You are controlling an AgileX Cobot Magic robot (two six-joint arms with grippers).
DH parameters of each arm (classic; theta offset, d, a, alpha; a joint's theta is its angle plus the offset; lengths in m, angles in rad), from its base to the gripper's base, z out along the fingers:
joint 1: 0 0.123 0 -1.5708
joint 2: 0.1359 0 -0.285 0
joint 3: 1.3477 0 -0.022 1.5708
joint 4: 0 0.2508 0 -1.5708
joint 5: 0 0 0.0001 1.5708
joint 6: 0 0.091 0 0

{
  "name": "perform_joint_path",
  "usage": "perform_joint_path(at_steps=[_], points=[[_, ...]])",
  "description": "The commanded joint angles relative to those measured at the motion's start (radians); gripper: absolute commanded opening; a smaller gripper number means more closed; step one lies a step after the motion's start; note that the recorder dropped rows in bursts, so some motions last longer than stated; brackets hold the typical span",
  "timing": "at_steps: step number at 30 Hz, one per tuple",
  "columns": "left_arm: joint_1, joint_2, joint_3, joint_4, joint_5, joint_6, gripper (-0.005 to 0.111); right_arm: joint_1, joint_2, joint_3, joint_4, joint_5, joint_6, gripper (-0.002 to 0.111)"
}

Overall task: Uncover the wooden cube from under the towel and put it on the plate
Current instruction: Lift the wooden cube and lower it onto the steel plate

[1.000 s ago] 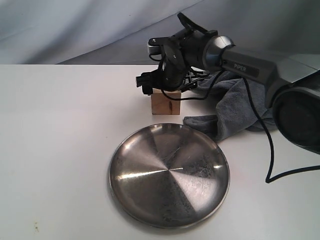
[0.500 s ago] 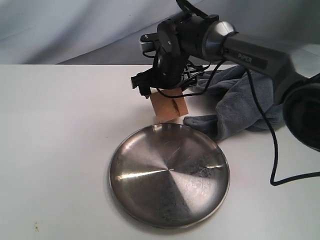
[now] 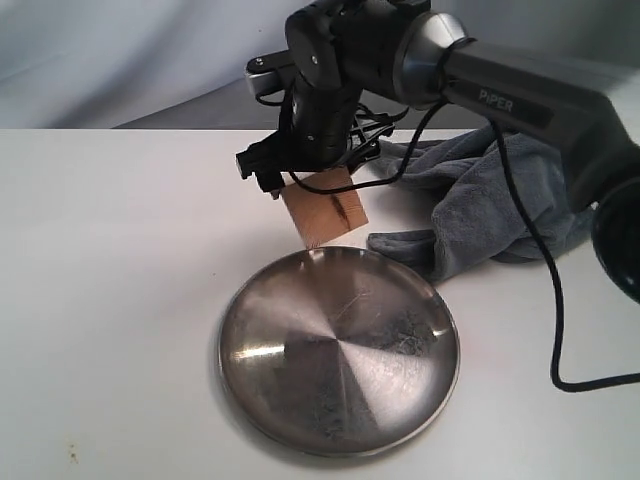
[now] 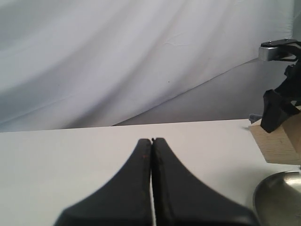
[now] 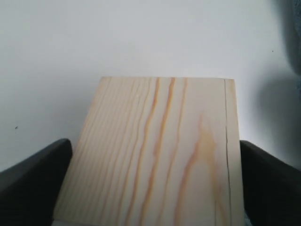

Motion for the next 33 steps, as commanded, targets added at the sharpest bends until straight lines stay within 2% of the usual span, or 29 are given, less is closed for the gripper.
perform_joint_path(at_steps=[1,5,12,19,33], points=[[0.002,-0.004,0.004,-0.002,-0.011,-0.002,0.0,0.037,-0.038,-0.007,0.004,0.105,-0.05,0.047],[0.002,-0.004,0.004,-0.002,-0.011,-0.002,0.0,0.076,-0.045,-0.007,0.021,0.176,-0.063,0.045],[0.002,-0.004,0.004,-0.002,-0.011,-0.002,0.0,0.147,-0.076,0.03,0.021,0.176,-0.08,0.044],[0.002,-0.004,0.004,-0.002,-0.011,-0.002,0.0,0.177,-0.121,0.186,0.021,0.17,-0.092,0.044],[0.002,-0.004,0.004,-0.002,-0.011,-0.002,0.0,0.177,-0.289,0.654,0.022,-0.222,-0.056,0.043]])
